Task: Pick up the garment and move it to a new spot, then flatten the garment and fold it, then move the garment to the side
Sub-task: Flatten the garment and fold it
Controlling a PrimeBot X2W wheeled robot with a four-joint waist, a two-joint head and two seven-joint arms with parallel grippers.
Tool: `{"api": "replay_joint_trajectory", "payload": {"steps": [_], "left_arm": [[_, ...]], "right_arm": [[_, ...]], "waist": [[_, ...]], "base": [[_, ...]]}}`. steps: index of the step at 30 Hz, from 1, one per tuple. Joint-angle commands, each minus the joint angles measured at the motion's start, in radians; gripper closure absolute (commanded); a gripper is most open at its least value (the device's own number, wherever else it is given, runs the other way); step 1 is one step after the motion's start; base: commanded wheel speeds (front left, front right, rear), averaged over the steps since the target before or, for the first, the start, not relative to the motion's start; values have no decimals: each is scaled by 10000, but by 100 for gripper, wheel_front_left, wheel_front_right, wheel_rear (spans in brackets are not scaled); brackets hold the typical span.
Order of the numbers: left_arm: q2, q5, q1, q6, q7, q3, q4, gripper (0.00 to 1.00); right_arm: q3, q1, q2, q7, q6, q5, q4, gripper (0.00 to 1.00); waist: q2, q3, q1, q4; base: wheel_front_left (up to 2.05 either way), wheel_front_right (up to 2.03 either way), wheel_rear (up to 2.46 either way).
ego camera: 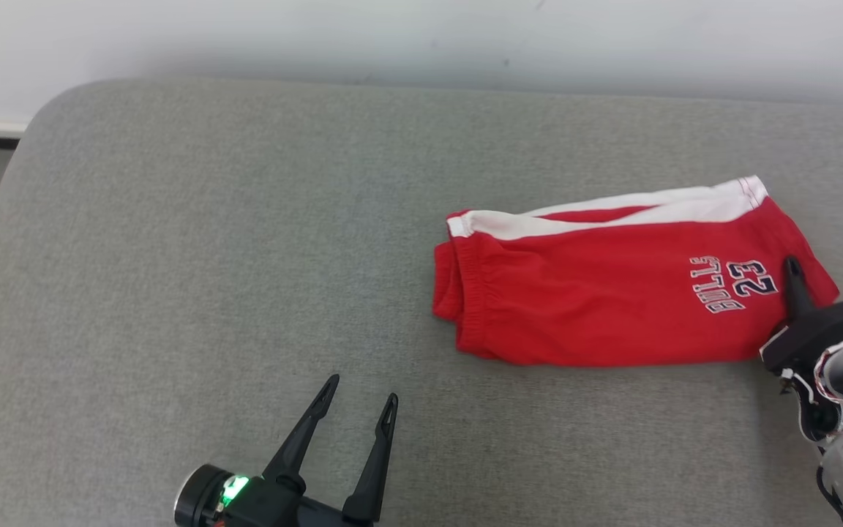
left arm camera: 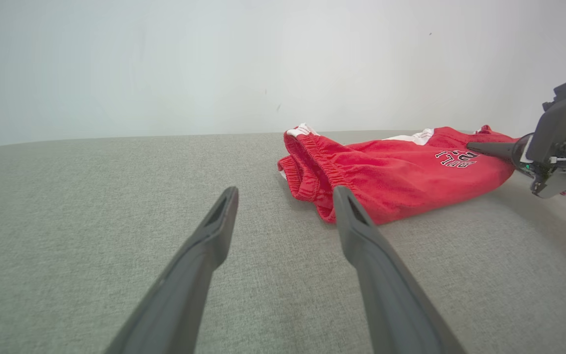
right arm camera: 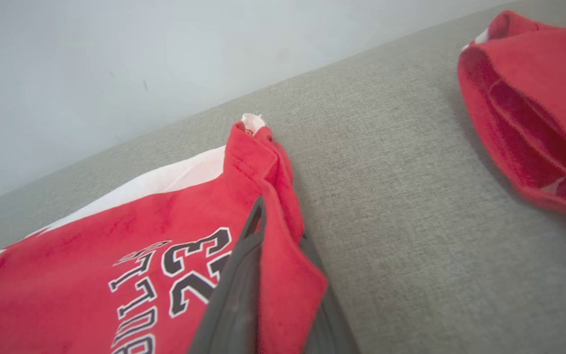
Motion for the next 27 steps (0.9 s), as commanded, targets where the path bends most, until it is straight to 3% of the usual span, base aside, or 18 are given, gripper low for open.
{"api": "replay_joint_trajectory", "payload": {"steps": [1,5,15,27], "left_arm": [[40,8,223,-30,-37,8,41,0],[32,2,248,-135,-37,-40,105,0],[7,-133,459,-177,-37,-126,326,0],[-11,-245,648,-77,-37,-93,271,0]], "right_arm": [[-63,202,-82,-41,-9,-83,-90,100],[-278,492,-230,-41,-9,-231,-244,100],[-252,629,262,-43,-9,-802,-1199,100],[852,158,1214,-42,-9,-1851,-2466,100]], "waist": [[-1,-347,0,-353],[-1,-495,0,-501],[-1,-1061,0,-516],[-1,-1371,0,-230]], "base": [[0,0,0],[0,0,0],[0,0,0],[0,0,0]]}}
